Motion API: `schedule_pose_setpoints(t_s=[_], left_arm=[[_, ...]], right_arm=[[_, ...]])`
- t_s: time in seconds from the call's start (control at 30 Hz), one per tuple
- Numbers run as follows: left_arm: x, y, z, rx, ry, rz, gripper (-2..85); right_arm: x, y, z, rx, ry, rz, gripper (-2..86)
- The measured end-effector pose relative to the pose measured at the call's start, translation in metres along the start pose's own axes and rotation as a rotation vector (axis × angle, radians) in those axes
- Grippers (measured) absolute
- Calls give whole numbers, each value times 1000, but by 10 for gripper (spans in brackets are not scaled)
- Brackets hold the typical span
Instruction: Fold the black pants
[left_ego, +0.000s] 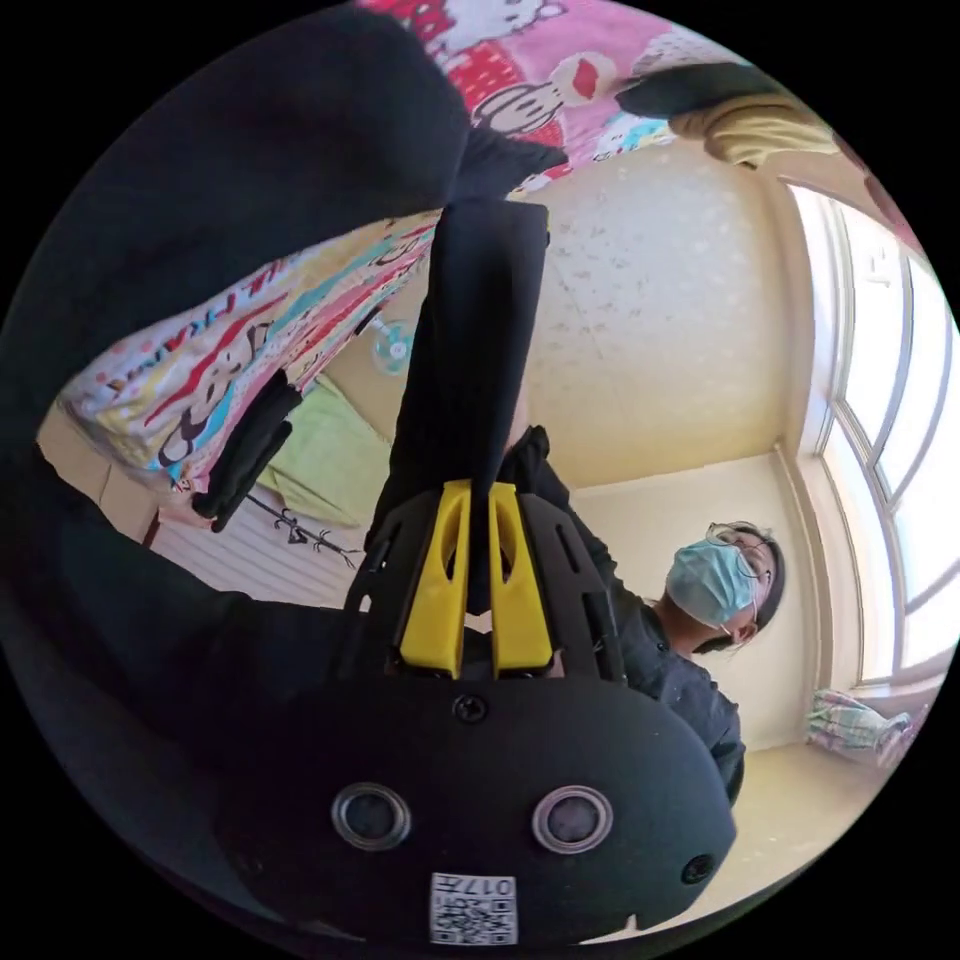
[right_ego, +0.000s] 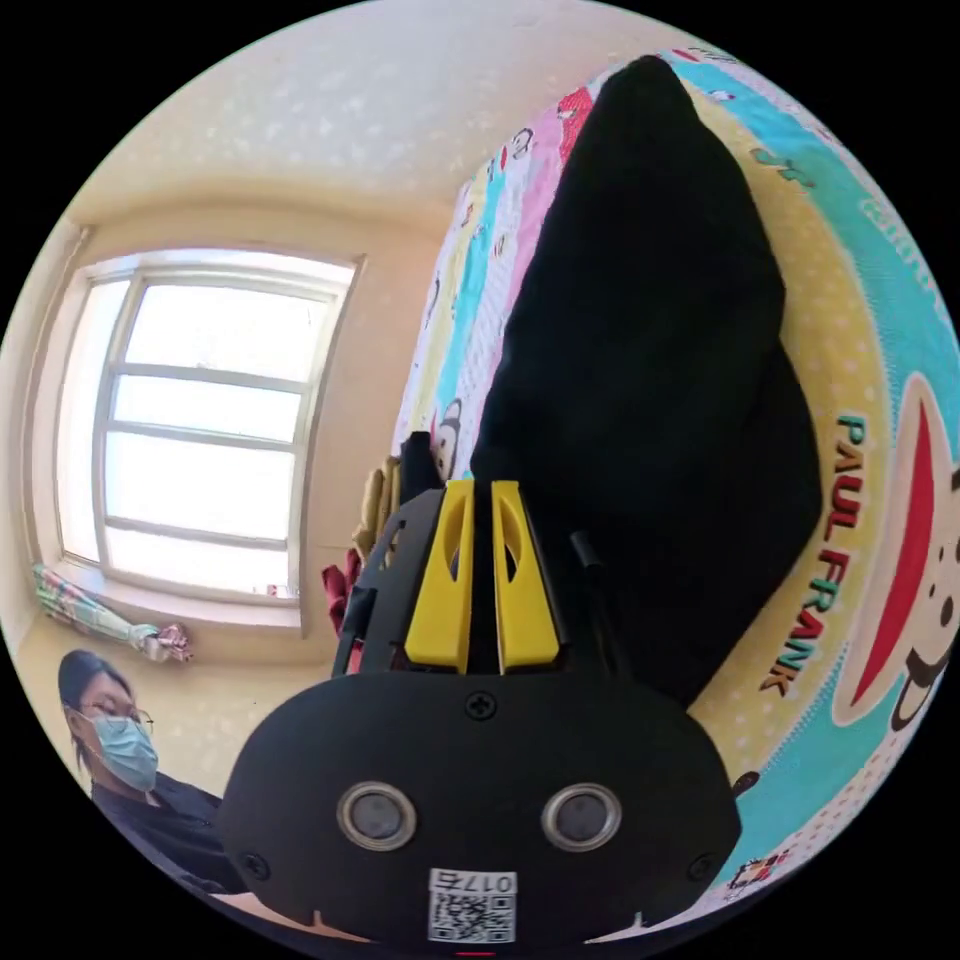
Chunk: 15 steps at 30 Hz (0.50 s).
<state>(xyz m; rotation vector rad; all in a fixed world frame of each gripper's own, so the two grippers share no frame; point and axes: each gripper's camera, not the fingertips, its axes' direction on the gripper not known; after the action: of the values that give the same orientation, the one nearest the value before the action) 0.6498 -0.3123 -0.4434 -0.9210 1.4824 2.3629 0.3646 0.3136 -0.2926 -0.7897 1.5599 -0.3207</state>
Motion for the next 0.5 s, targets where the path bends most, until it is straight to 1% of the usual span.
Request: schedule_pose_setpoints(t_s=[0.07, 0.13, 0.17, 0.23, 0.3, 0.33, 0.37, 0.43, 0.5], left_arm=[[18, -4, -31, 66, -103, -18, 37], [38, -12, -65, 120, -345, -92, 41], [45, -14, -70, 130, -406, -91, 43], [76, -21, -75, 122, -550, -55, 48], [95, -24, -71, 103, -627, -30, 50], [107, -26, -67, 84, -676, -11, 50], [113, -27, -65, 73, -697, -1, 50], [132, -27, -56, 30, -720, 54, 48], [145, -26, -51, 8, -714, 92, 48]], right_arm=[[-12, -4, 62, -108, 173, 16, 54], [-19, 1, 93, -167, 293, -12, 63], [-27, 10, 102, -152, 338, -58, 64], [-38, 27, 102, -130, 352, -87, 65], [-51, 51, 97, -160, 316, -133, 66], [-61, 74, 88, -178, 312, -205, 67], [-67, 99, 79, -193, 355, -247, 67], [-67, 136, 63, -192, 431, -238, 66], [-58, 173, 45, -165, 454, -192, 66]])
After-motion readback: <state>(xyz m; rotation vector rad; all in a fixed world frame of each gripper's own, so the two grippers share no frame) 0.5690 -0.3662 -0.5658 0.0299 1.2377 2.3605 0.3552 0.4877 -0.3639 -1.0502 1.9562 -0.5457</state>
